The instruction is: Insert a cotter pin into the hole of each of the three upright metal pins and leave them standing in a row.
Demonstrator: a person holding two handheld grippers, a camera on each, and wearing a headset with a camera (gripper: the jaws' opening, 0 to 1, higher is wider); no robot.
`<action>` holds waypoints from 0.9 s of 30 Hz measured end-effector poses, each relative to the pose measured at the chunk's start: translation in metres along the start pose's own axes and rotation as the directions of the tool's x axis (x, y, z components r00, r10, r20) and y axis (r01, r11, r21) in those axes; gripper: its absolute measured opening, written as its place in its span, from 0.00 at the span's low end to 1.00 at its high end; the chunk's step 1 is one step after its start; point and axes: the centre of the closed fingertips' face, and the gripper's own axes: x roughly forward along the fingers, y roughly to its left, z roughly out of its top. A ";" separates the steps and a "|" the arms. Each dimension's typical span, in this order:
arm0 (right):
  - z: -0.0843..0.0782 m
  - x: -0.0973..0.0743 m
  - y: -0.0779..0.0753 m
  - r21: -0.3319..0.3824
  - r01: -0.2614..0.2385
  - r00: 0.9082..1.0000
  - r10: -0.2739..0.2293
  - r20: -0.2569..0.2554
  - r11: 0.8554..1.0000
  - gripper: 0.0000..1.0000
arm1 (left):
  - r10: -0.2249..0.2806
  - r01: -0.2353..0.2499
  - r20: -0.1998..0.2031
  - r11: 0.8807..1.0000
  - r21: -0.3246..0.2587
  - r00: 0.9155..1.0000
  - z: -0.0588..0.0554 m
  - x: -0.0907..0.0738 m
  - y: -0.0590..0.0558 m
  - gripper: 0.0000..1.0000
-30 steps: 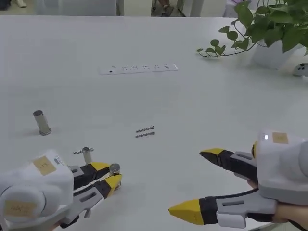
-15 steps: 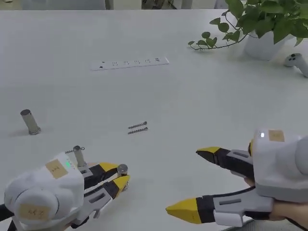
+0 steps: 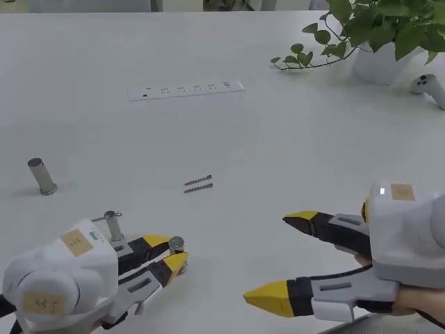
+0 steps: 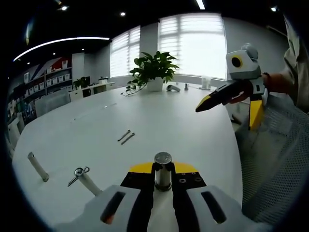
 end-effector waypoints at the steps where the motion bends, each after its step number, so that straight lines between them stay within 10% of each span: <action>1: 0.000 0.000 0.000 -0.001 0.001 1.000 -0.001 0.001 1.000 0.85 | 0.002 -0.002 0.001 1.000 -0.003 1.000 0.000 0.000 0.000 0.11; 27: 0.022 0.004 -0.009 -0.065 -0.030 0.999 0.028 -0.033 0.997 0.78 | -0.034 0.036 0.060 0.999 -0.040 0.998 0.015 -0.022 -0.003 0.38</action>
